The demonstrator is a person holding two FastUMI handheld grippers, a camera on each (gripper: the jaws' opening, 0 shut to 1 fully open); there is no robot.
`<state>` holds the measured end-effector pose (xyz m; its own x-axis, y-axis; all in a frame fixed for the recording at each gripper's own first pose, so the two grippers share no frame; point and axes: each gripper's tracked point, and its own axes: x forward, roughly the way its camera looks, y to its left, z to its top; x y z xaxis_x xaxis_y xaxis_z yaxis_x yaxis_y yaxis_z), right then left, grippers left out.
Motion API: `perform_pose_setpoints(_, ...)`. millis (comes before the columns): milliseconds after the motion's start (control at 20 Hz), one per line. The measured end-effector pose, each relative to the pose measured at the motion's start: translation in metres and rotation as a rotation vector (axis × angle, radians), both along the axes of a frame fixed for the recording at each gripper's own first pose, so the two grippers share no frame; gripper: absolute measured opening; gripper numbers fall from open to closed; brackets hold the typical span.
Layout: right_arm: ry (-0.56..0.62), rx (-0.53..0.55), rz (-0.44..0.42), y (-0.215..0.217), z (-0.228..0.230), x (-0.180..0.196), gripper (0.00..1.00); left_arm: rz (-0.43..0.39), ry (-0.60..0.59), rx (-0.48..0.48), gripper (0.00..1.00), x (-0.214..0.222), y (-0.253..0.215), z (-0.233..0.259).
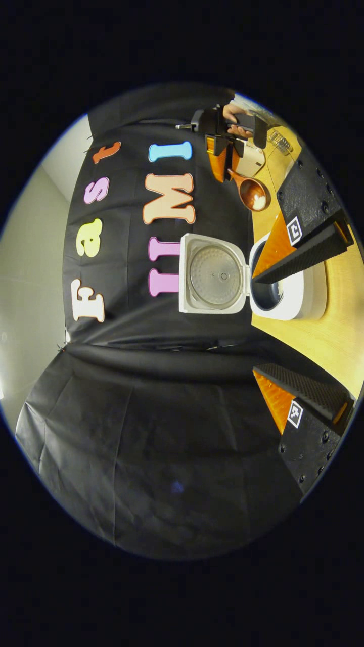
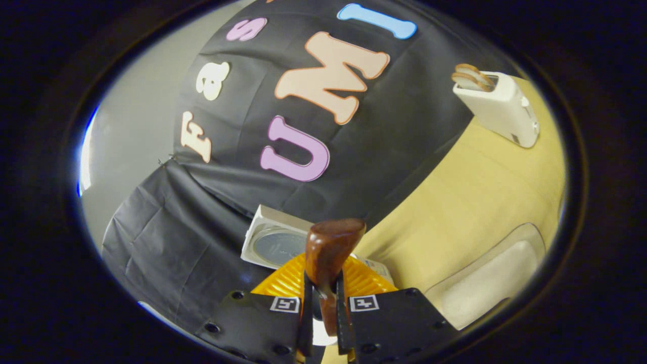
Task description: Close the left gripper, press the button to open the rice cooker; take a wooden spoon from the chopstick holder with the right hand, scoop a spoonful of rice and pour it into the rice cooker, then put the wooden spoon back into the chopstick holder.
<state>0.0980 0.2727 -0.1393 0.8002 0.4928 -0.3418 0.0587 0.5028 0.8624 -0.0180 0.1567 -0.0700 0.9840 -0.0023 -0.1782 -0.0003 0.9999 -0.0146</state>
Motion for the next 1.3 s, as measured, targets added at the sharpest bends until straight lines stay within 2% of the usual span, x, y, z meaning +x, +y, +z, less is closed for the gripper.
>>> perform_pose_setpoints(100,-0.03,-0.023,0.021,0.022,0.008,0.011,0.2,0.015,0.004,-0.012,0.94,-0.004,0.008,-0.003)
perform_pose_setpoints(200,-0.052,-0.054,0.032,0.044,0.01,0.025,0.24,0.031,0.01,-0.02,0.94,-0.007,0.016,-0.007)
perform_pose_setpoints(350,-0.077,-0.106,0.054,0.075,0.007,0.044,0.2,0.058,0.02,-0.018,0.94,-0.014,0.032,-0.013)
perform_pose_setpoints(400,-0.091,-0.136,0.064,0.083,0.004,0.05,0.24,0.068,0.025,-0.018,0.94,-0.016,0.038,-0.015)
perform_pose_setpoints(650,-0.164,-0.311,0.14,0.124,-0.013,0.064,0.24,0.118,0.037,-0.018,0.94,-0.028,0.06,-0.019)
perform_pose_setpoints(750,-0.197,-0.382,0.182,0.14,-0.02,0.064,0.19,0.132,0.041,-0.019,0.94,-0.032,0.065,-0.021)
perform_pose_setpoints(850,-0.255,-0.486,0.22,0.154,-0.024,0.062,0.24,0.141,0.046,-0.019,0.94,-0.036,0.069,-0.025)
perform_pose_setpoints(1000,-0.372,-0.651,0.279,0.176,-0.023,0.06,0.19,0.149,0.047,-0.023,0.94,-0.037,0.074,-0.025)
perform_pose_setpoints(1150,-0.45,-0.747,0.348,0.196,-0.021,0.053,0.19,0.156,0.051,-0.033,0.94,-0.036,0.078,-0.031)
perform_pose_setpoints(1300,-0.543,-0.859,0.379,0.207,-0.014,0.054,0.21,0.155,0.049,-0.037,0.95,-0.037,0.078,-0.031)
